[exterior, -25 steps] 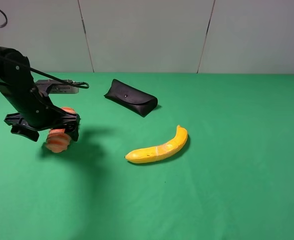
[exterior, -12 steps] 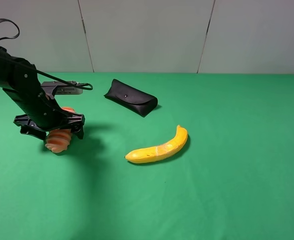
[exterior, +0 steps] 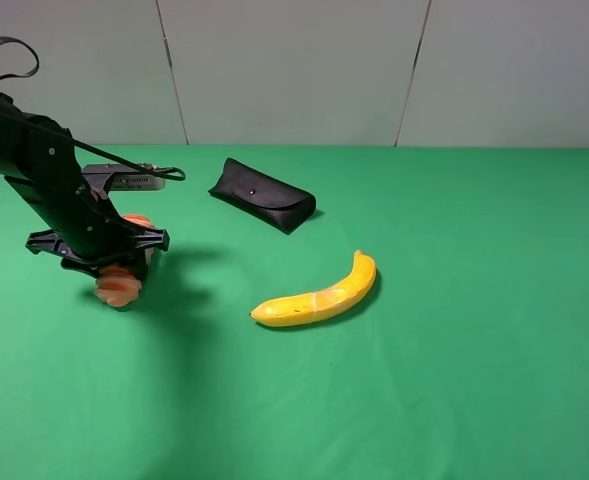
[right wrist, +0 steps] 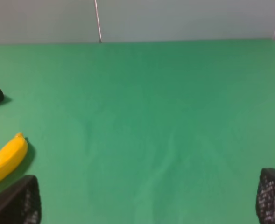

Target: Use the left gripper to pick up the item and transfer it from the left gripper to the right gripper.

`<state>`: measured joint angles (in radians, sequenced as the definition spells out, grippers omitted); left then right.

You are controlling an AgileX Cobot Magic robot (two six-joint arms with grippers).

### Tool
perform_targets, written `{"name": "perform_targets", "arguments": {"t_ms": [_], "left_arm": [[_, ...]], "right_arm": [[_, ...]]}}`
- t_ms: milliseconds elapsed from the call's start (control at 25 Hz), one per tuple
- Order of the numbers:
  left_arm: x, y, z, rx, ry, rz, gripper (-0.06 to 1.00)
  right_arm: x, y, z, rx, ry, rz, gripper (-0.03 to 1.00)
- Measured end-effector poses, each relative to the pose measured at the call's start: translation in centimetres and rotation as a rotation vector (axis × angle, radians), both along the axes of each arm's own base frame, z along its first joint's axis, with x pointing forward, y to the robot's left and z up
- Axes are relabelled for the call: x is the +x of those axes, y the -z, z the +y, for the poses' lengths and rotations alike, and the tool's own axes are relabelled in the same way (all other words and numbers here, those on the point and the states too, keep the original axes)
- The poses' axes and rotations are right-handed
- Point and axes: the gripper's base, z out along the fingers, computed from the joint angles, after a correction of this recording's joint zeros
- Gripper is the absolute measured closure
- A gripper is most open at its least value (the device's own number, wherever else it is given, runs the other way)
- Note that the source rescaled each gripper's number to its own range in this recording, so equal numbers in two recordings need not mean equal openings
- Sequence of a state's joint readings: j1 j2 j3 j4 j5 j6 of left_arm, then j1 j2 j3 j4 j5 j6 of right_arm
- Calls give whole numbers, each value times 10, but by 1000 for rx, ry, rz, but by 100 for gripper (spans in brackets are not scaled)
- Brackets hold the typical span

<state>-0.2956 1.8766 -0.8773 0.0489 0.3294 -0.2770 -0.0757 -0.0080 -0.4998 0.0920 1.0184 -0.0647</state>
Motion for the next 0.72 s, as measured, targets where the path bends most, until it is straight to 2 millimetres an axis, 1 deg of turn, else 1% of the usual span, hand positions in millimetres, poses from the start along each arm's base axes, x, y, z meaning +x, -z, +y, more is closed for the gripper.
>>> {"name": "perform_targets", "arguments": {"t_ms": [80,280,600,720], "left_arm": [[0,0,0,0,0,1,76],[-1,0,0,1,-2,6,83],[-2,0,1,6,-2,21,87],[-5,-5,1,17,-2,57,87]], "right_arm": [[0,0,0,0,0,0,-3],[0,0,0,0,0,0,-3],[0,0,0,0,0,0,-3],[0,0,0,0,0,0,-3]]}}
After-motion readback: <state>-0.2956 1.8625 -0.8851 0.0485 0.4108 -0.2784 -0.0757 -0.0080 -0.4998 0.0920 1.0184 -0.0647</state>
